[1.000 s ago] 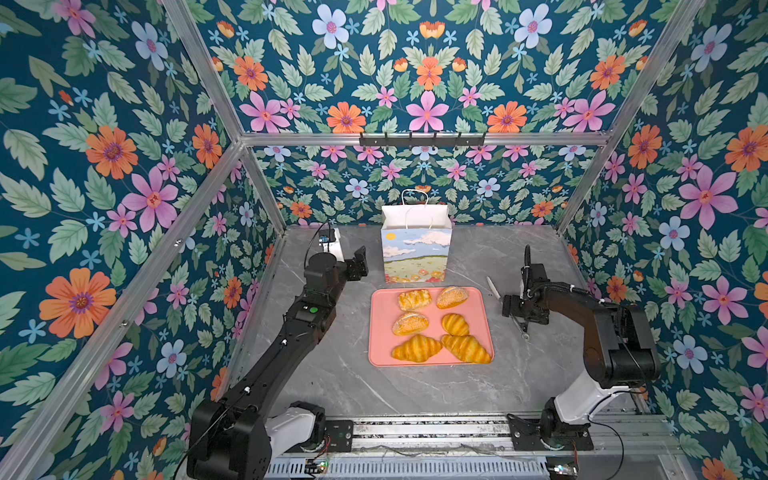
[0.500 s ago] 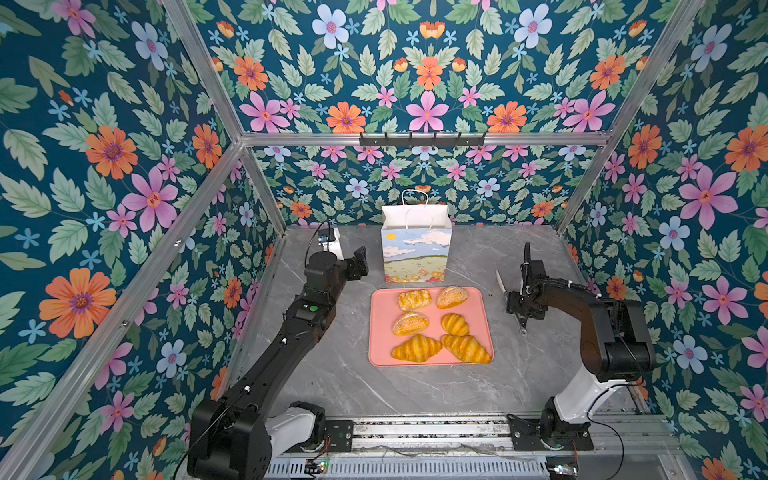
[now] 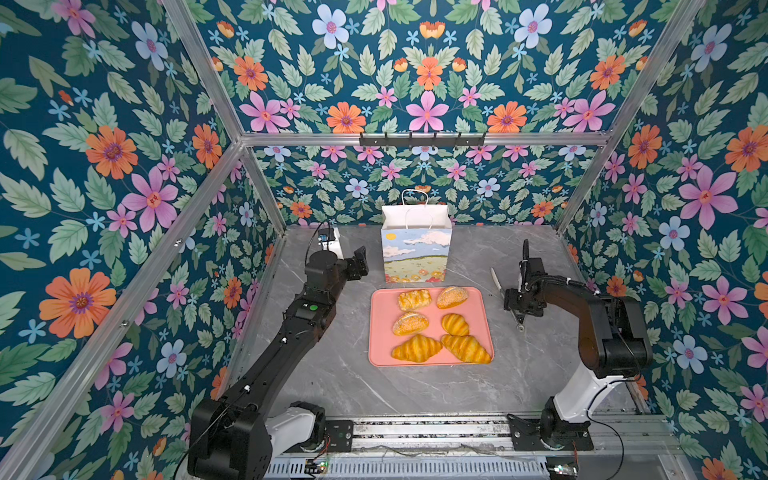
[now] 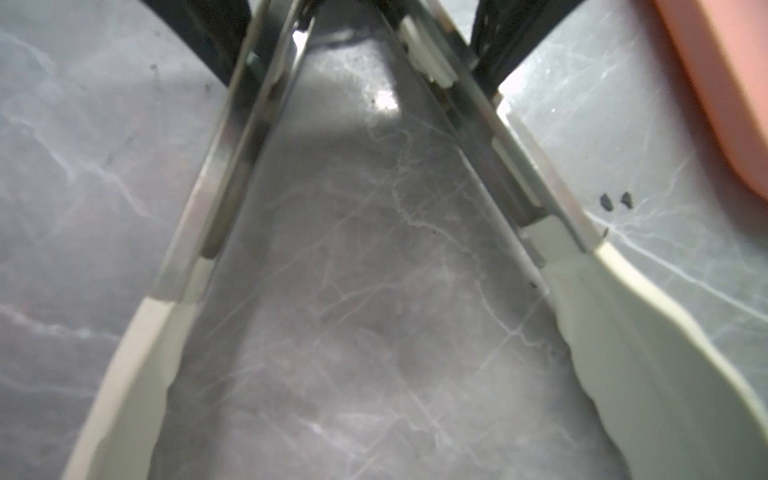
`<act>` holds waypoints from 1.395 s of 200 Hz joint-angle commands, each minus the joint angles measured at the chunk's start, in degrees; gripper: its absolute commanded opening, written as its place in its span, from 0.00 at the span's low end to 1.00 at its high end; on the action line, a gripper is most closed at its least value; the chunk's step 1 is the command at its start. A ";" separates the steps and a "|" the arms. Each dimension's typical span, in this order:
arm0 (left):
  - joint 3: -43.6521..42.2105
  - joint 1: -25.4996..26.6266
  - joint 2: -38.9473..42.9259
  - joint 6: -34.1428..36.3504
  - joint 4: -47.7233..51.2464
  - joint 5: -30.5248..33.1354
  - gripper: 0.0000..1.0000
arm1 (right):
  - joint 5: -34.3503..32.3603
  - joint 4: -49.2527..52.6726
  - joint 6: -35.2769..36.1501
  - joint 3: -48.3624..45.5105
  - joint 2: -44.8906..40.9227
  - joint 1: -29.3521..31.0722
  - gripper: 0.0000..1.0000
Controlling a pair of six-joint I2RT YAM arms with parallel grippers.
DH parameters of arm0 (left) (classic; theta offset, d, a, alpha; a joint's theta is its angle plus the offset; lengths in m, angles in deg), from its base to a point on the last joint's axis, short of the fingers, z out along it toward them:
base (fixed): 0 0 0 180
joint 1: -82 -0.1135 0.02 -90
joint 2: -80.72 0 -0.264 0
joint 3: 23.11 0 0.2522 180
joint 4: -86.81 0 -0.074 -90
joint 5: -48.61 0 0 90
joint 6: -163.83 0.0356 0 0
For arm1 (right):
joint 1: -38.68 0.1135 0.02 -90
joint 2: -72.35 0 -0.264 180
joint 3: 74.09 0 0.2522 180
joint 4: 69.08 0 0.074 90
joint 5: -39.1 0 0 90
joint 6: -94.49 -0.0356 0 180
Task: Place the fake bread into the paper bag
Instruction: 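Close the right gripper on the metal tongs' handle, then lift the tongs with the right gripper while left arm swings toward them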
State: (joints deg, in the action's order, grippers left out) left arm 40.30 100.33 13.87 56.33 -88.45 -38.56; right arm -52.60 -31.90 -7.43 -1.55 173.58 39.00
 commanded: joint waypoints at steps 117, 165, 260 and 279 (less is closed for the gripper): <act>1.86 -0.02 2.51 1.50 1.46 -1.89 0.84 | 7.32 2.48 -0.18 -1.20 -1.82 0.07 0.29; 1.76 -0.05 5.25 3.51 1.48 -2.59 0.85 | 8.41 2.69 -0.96 -2.14 -3.32 0.12 0.26; 3.01 0.39 7.12 6.07 -6.74 -29.04 0.84 | 18.02 9.19 -2.96 -1.53 -22.24 0.77 0.25; 4.72 1.80 5.88 6.43 -8.93 -37.94 0.84 | 21.17 12.85 -4.01 -0.33 -26.89 0.82 0.26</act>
State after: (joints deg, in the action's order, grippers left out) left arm 43.25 100.94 20.78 61.77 -91.92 -61.79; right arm -36.82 -23.73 -10.14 -3.12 151.09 39.74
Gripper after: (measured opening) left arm 0.840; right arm 0.257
